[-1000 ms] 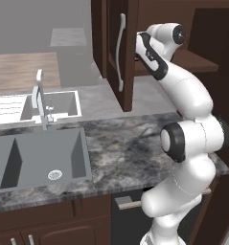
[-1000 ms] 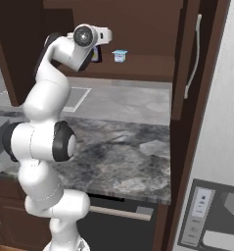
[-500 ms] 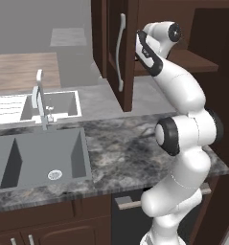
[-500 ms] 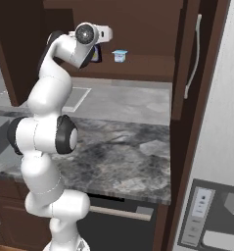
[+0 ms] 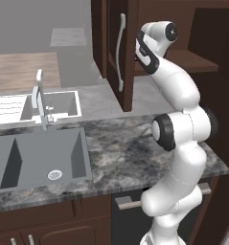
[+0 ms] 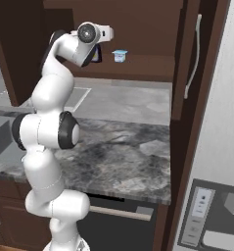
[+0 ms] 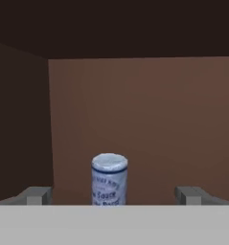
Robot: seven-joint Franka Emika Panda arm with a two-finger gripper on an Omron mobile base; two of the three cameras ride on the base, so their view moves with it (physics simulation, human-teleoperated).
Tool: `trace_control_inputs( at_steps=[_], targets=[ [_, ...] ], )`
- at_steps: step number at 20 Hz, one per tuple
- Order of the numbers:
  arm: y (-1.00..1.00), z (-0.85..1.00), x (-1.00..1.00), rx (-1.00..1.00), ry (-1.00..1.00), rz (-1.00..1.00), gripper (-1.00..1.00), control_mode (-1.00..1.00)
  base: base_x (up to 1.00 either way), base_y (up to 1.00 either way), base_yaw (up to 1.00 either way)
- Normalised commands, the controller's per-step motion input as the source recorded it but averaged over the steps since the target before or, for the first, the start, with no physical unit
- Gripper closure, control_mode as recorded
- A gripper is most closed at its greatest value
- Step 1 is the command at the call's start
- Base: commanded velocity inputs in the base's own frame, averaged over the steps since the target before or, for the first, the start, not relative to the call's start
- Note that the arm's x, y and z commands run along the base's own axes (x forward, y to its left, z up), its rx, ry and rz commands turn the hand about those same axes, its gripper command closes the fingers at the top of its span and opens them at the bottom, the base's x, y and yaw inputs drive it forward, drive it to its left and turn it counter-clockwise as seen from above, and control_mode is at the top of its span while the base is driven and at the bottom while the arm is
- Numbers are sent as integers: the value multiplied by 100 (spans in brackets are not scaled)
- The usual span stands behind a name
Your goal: The dining table condiment station is running low on condiment bottle. Refill the condiment station by opening the cabinet and taking the condiment bottle from the cabinet and placing it on the dining table.
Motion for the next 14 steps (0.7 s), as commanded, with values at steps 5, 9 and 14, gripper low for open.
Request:
trace_control_inputs(
  at_steps=[5,9,14],
  targets=[
    [6,0,20,0,0,0,-100,-100,0,0,0],
    [3,-1,25,0,0,1,-100,-100,0,0,0],
    [2,-7,20,0,0,2,-100,-100,0,0,0]
  ],
)
